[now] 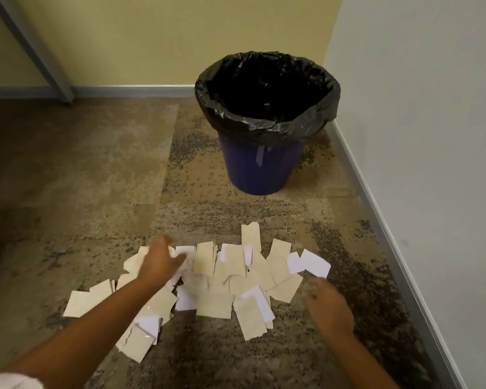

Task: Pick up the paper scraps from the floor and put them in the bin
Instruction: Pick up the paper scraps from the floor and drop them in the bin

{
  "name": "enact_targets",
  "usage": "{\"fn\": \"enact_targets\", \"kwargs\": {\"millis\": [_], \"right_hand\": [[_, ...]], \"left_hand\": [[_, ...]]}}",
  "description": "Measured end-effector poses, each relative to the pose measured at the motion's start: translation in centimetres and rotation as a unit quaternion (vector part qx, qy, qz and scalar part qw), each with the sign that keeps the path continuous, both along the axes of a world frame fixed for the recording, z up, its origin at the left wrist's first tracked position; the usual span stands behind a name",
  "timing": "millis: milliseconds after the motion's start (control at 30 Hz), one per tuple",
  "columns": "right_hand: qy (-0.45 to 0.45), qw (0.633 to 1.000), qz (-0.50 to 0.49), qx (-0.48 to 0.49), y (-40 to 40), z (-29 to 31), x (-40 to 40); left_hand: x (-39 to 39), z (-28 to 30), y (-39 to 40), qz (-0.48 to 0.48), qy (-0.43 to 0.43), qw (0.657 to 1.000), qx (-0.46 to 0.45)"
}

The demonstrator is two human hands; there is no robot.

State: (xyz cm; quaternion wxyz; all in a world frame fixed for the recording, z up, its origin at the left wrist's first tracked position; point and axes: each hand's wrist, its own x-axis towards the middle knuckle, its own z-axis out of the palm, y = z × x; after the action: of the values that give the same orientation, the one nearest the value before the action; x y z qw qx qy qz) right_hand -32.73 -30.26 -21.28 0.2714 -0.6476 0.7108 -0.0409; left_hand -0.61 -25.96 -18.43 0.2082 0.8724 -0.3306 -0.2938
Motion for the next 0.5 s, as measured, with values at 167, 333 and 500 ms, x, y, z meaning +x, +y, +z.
{"fn": "enact_targets", "kwargs": {"millis": [167, 333, 500], "right_hand": [[-0.058, 0.998, 0.016, -0.007, -4.9, -1.1, -0.5], [0.017, 0.990, 0.113, 0.081, -5.7, -3.0, 1.1], [0.094, 0.977, 0.185, 0.042, -2.6, -3.4, 4.0]], "left_hand": [[5.4, -4.8, 6.9, 0.003, -0.069, 0.973, 0.219], [3.6, -7.2, 10.1, 0.030, -0.074, 0.960, 0.268], [0.2, -6.5, 10.4, 0.063, -0.142, 0.980, 0.126]]}}
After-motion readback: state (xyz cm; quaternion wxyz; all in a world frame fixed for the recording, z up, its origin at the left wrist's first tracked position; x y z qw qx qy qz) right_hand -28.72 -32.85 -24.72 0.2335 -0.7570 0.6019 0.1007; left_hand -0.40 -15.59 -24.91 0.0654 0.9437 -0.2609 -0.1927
